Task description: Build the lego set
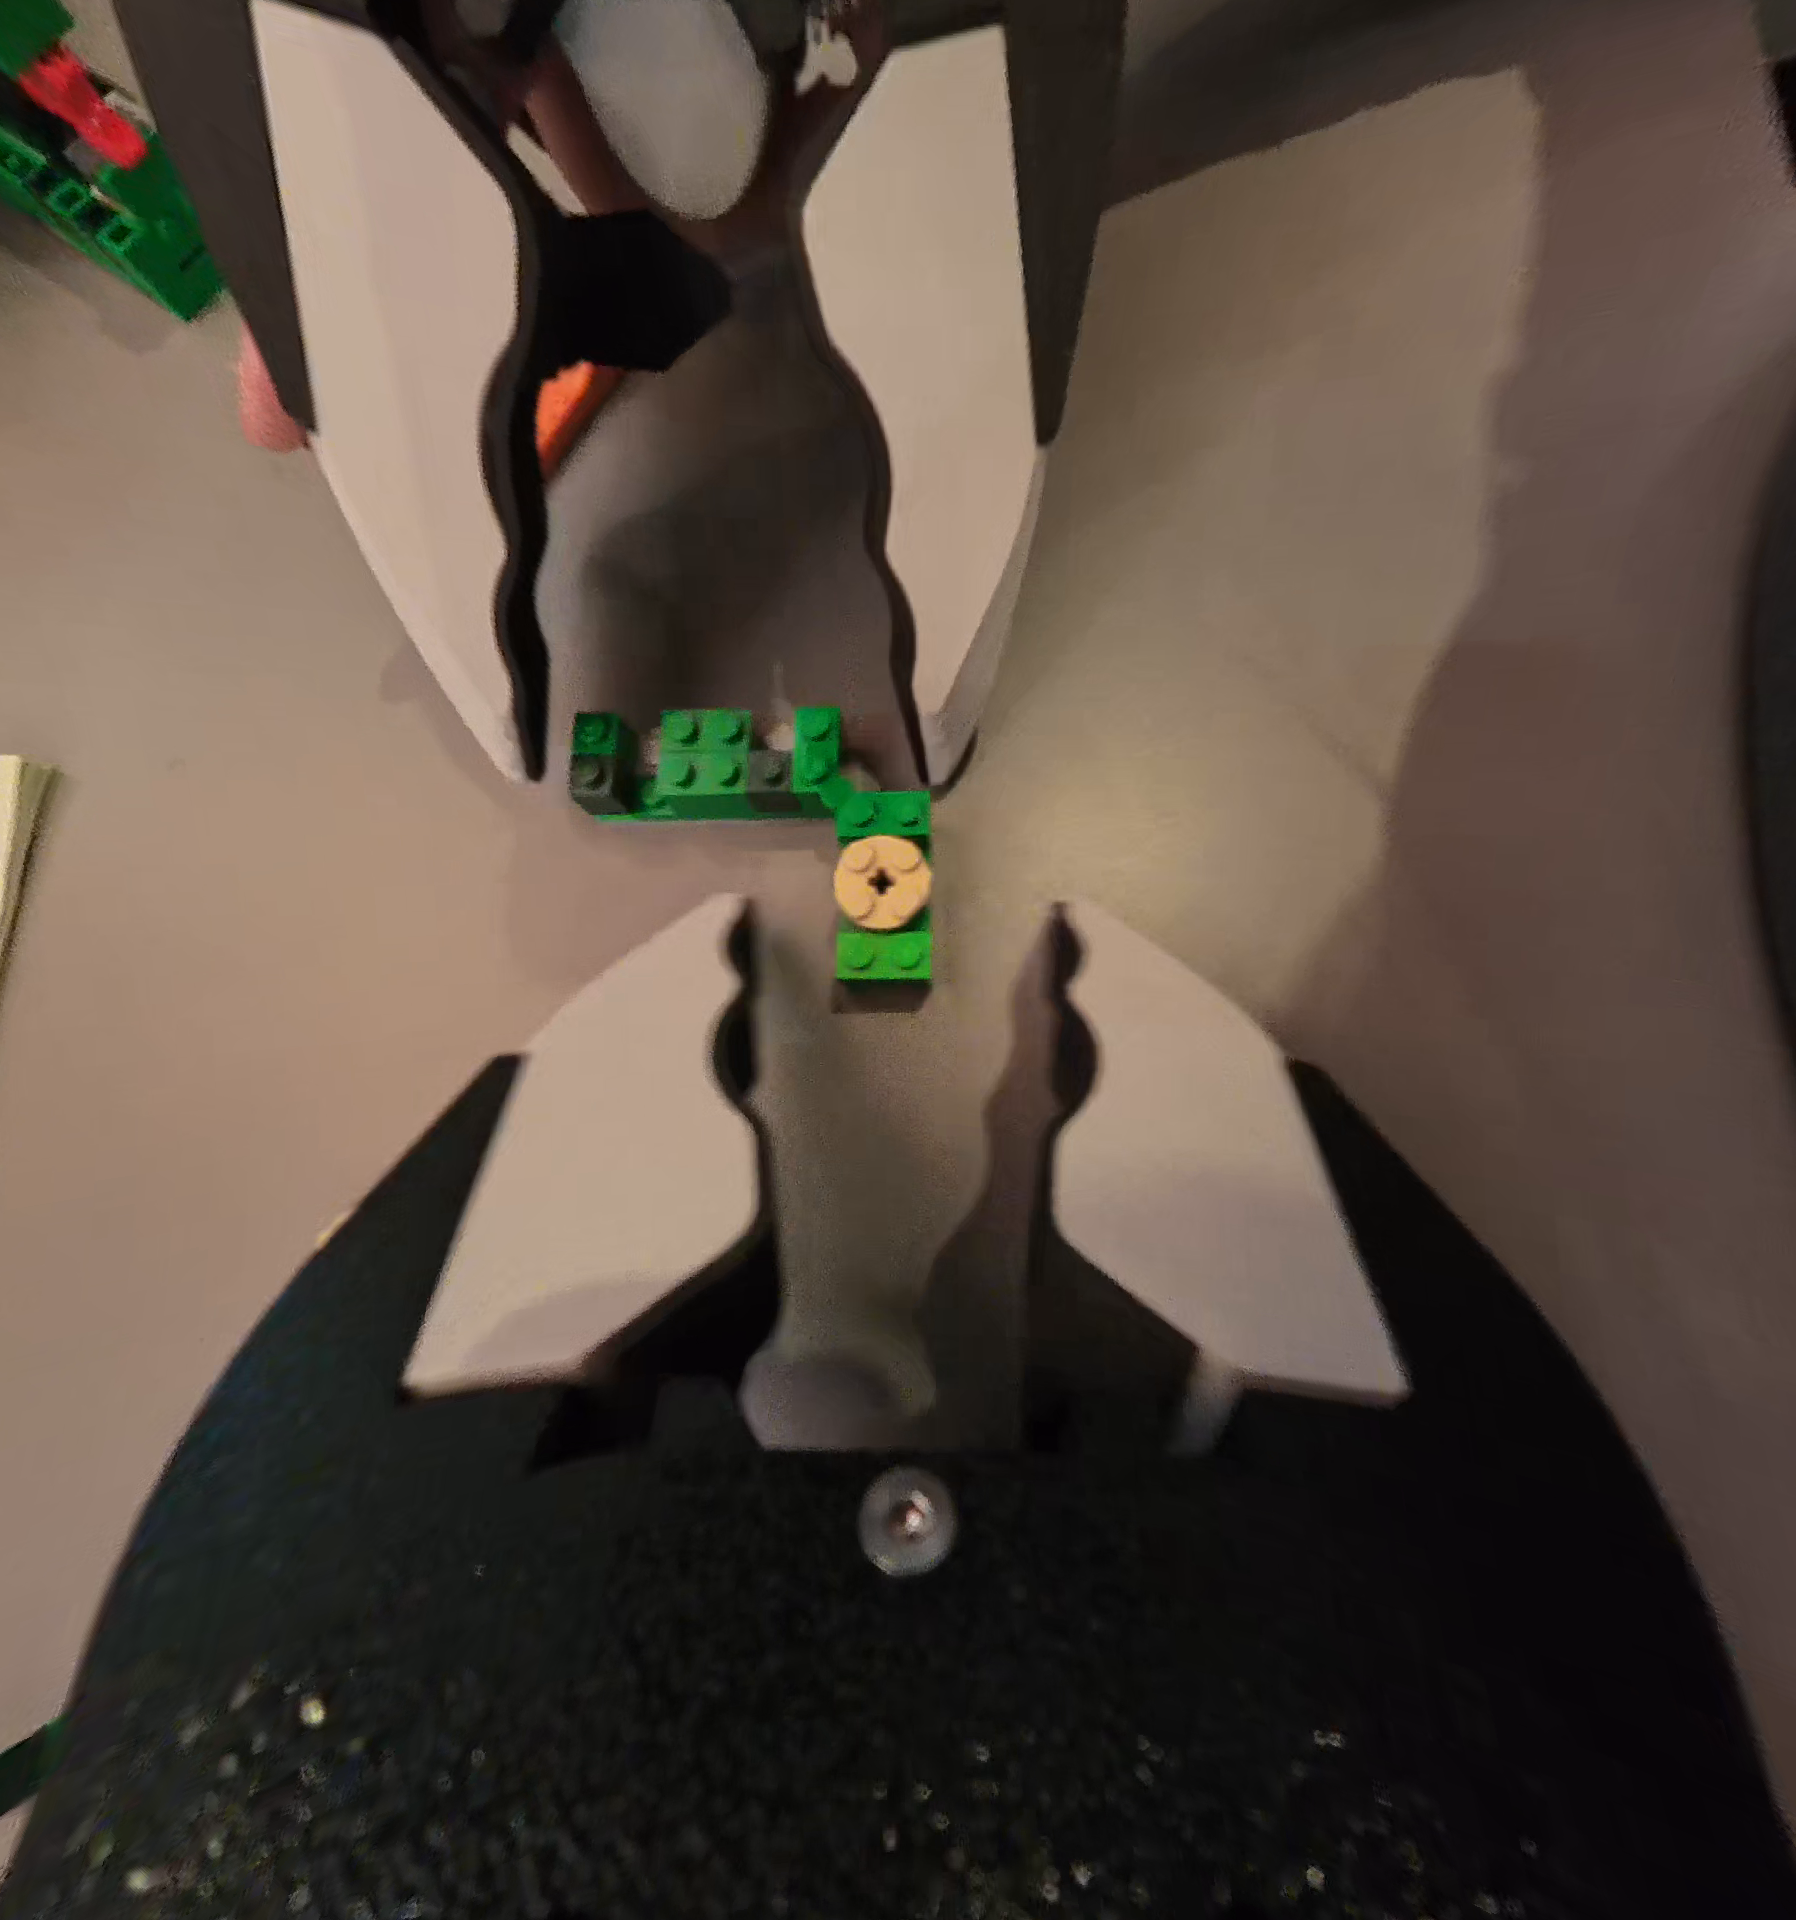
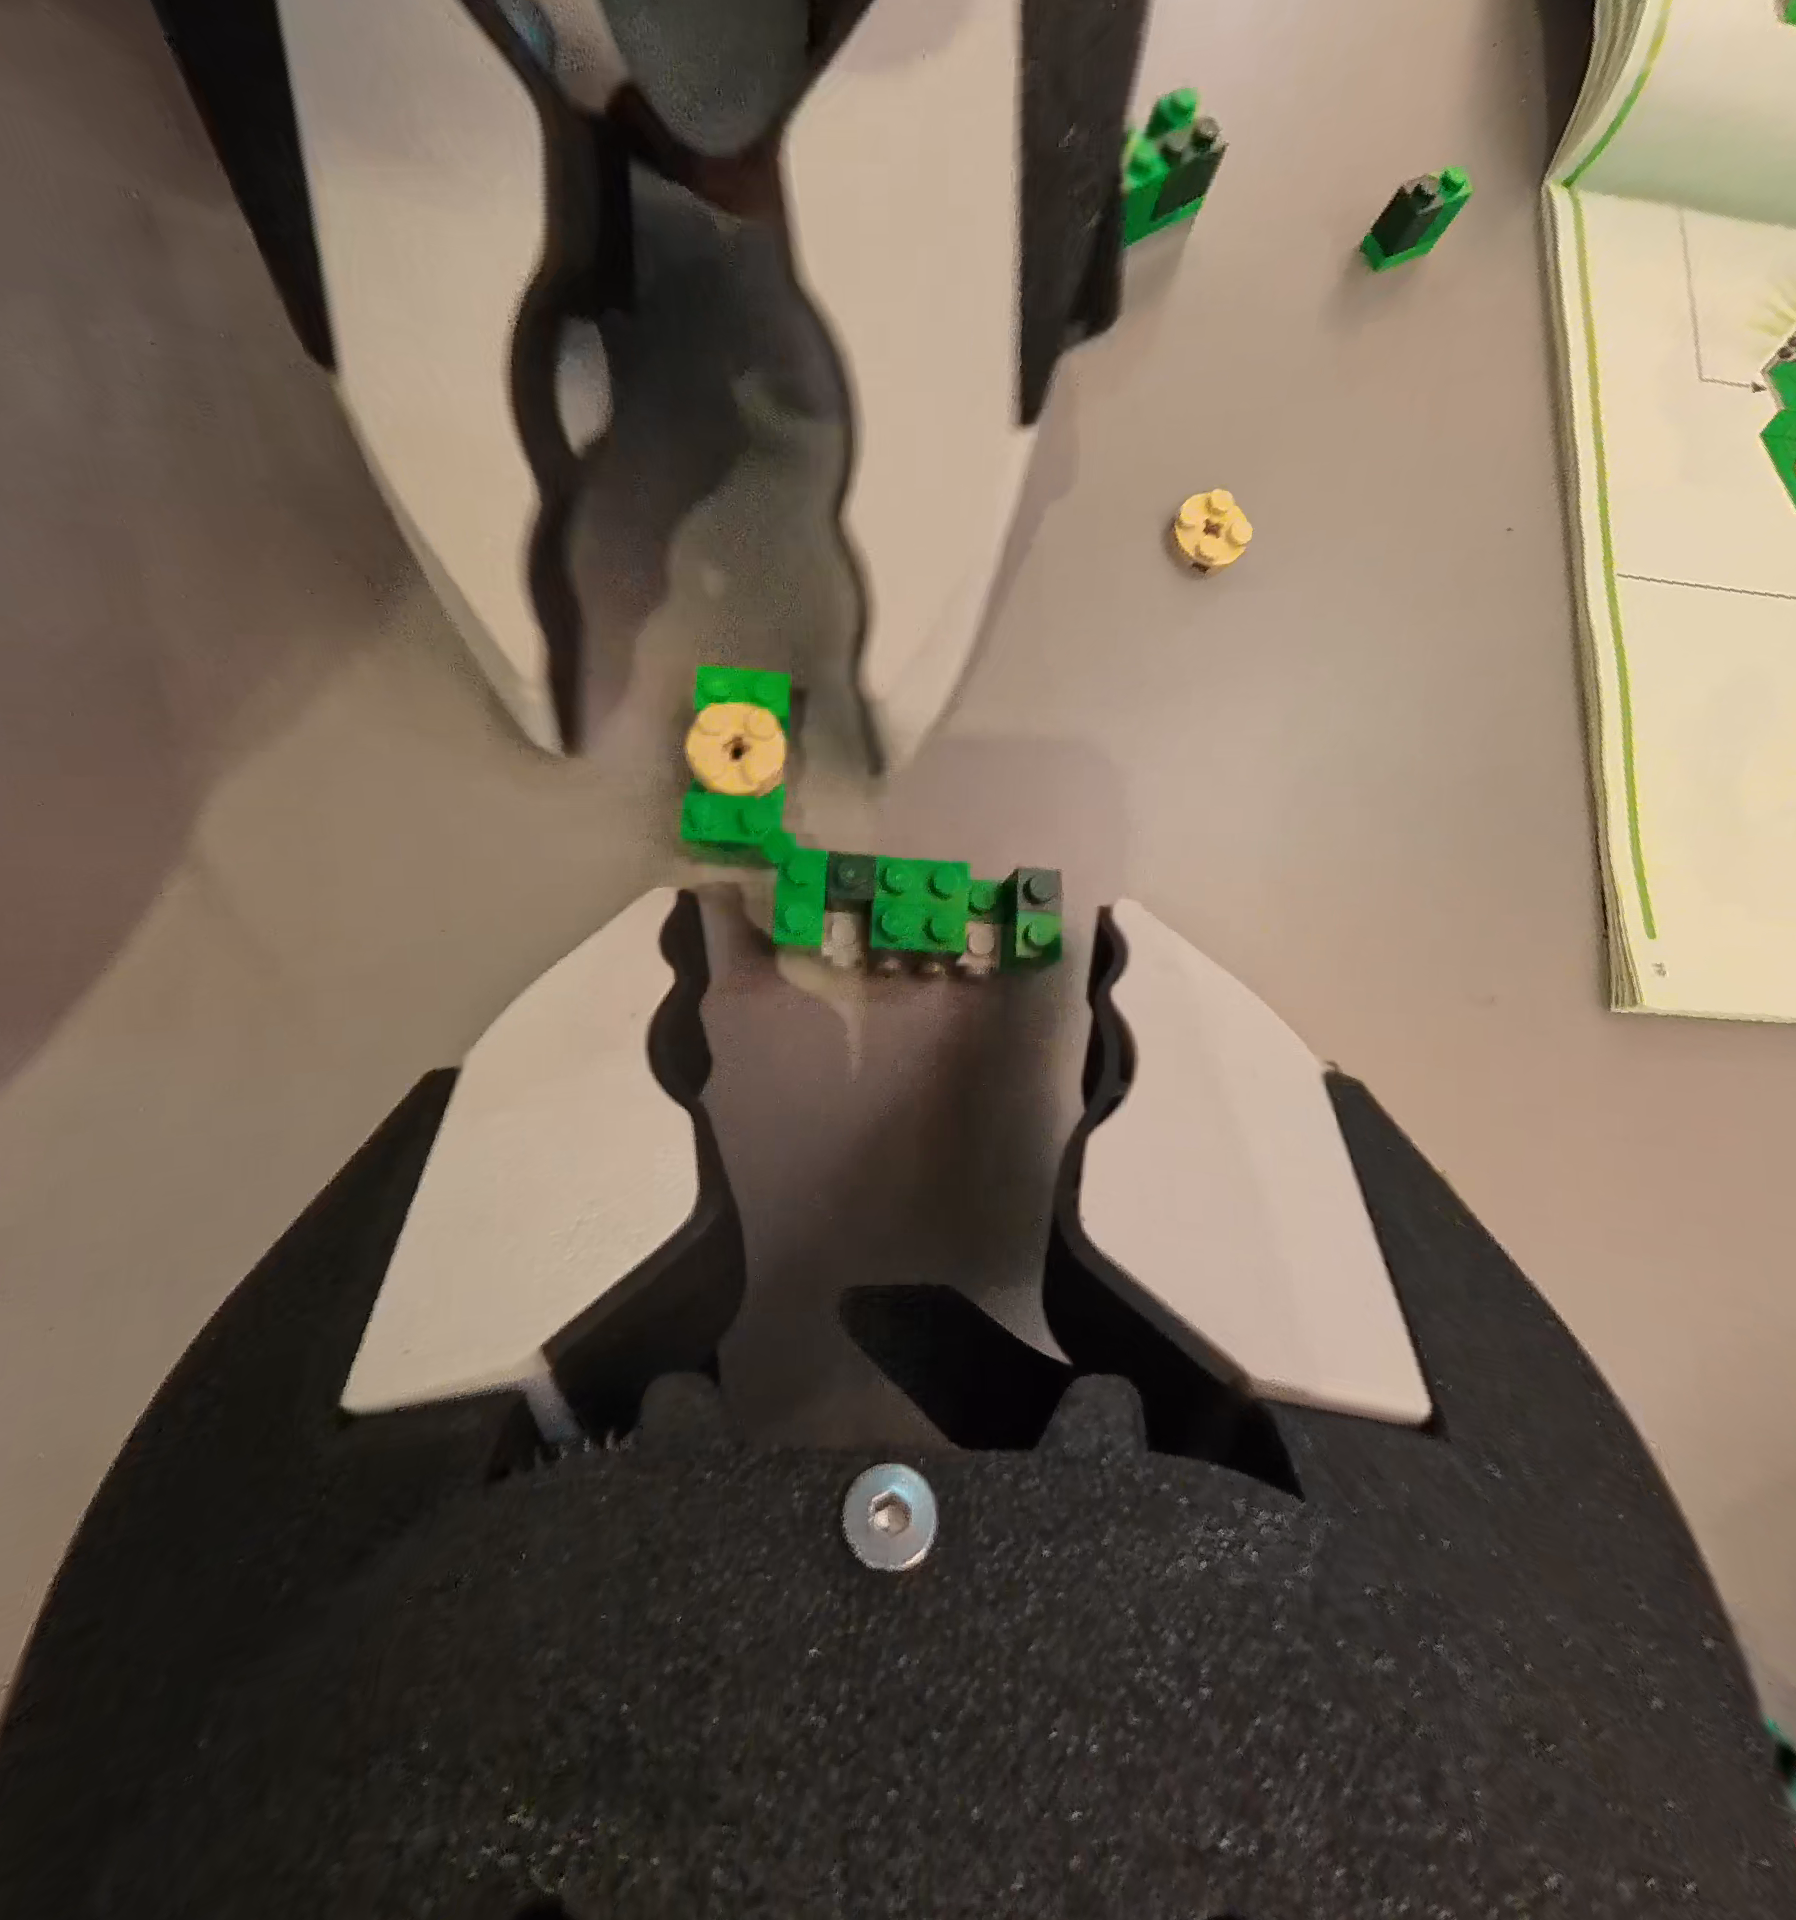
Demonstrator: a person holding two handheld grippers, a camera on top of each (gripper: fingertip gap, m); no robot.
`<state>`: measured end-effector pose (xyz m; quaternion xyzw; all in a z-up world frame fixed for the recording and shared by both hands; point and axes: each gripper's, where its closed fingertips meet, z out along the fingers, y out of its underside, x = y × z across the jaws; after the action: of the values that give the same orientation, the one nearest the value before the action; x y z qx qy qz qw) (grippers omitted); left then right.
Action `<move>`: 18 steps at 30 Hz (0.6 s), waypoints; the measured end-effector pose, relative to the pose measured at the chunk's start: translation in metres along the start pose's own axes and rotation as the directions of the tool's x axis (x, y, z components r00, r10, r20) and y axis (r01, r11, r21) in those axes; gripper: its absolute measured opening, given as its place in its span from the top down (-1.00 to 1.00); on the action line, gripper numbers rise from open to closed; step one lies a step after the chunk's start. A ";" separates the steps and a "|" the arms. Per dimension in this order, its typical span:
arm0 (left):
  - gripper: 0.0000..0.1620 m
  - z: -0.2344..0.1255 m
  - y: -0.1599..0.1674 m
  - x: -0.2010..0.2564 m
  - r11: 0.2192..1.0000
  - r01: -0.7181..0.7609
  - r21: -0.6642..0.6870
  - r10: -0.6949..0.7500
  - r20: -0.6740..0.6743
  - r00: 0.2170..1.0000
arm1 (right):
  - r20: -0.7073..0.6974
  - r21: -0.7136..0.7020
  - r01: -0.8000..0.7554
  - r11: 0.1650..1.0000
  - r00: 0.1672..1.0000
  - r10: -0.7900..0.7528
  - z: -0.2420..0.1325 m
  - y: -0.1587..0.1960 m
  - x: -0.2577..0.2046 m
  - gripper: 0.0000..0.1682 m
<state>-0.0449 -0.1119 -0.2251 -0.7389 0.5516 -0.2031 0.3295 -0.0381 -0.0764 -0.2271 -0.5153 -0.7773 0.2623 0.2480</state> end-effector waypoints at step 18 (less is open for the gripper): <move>0.07 -0.085 0.091 -0.064 0.928 0.360 -0.092 -0.314 0.322 0.893 | -0.069 0.131 -0.046 0.990 0.996 0.055 -0.018 -0.006 -0.020 0.34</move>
<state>-0.1826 -0.0895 -0.2265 -0.8682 0.3717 -0.1000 0.3132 -0.0236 -0.0941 -0.2118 -0.5269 -0.7358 0.2993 0.3022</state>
